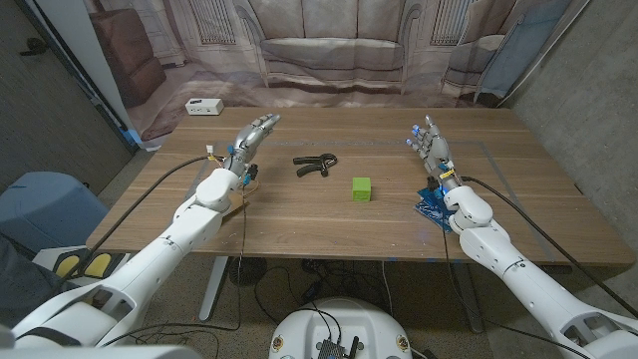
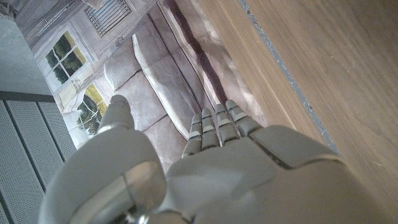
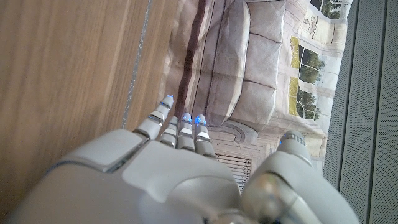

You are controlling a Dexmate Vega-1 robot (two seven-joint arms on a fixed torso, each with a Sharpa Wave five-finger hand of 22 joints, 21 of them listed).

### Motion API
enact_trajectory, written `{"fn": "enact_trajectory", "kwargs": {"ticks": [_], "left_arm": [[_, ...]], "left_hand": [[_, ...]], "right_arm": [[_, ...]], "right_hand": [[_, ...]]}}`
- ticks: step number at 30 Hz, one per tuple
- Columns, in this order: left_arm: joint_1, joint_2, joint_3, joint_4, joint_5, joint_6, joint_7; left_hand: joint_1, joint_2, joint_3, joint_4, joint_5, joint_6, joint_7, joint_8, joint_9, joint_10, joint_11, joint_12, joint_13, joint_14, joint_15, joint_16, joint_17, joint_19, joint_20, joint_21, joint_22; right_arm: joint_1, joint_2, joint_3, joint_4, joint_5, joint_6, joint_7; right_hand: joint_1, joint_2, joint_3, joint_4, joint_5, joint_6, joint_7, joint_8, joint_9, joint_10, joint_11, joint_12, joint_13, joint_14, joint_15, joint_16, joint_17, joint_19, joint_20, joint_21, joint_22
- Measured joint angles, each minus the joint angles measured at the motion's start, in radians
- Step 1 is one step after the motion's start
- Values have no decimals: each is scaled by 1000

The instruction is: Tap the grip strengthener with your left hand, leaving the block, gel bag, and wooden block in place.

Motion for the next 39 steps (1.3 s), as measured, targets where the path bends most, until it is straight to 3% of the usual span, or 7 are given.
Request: {"fn": "enact_trajectory", "kwargs": {"ticks": [7, 15, 29, 39], "left_arm": [[-8, 23, 17, -46, 83, 66, 67], [-12, 61, 42, -131, 192, 209, 135], [-39, 114, 95, -238, 337, 355, 168], [-61, 163, 132, -314, 435, 472, 133]], "left_hand": [[57, -24, 12, -6, 0, 3, -4, 0, 0, 4, -4, 0, 0, 13, -3, 0, 0, 32, -3, 1, 0], [161, -71, 30, -8, 0, 49, -25, 0, 0, 52, -34, 0, 0, 61, -25, 0, 0, 86, -11, 4, 0], [188, -99, 29, 1, -8, 86, -32, 0, 5, 84, -37, 10, 0, 90, -33, 0, 0, 114, -4, 7, 0], [197, -108, 33, 5, -8, 101, -31, 0, 5, 91, -37, 10, 5, 96, -28, -5, 0, 119, 1, 7, 0]], "right_arm": [[-11, -5, 5, -15, 0, 3, -9], [-21, -7, 6, -28, 0, 4, -16], [-34, 2, 11, -30, -2, 25, -27], [-44, 6, 13, -34, -2, 34, -33]], "right_hand": [[0, 0, 0, 0, 0, 0, 0, 0, 0, 0, 0, 0, 0, 0, 0, 0, 0, 0, 0, 0, 0], [7, 7, 0, 0, 0, 0, 0, 0, 0, 0, 0, 0, 0, 2, -2, 0, 0, 0, 0, 0, 0], [7, 7, 0, 0, 0, 0, 0, 0, 0, 0, 0, 0, 5, 6, -2, 0, 0, 5, 6, 0, 0], [7, 7, 0, 0, 0, 0, 0, 0, 0, 0, 0, -4, 5, 16, 9, 0, 0, 13, 5, 0, 0]]}}
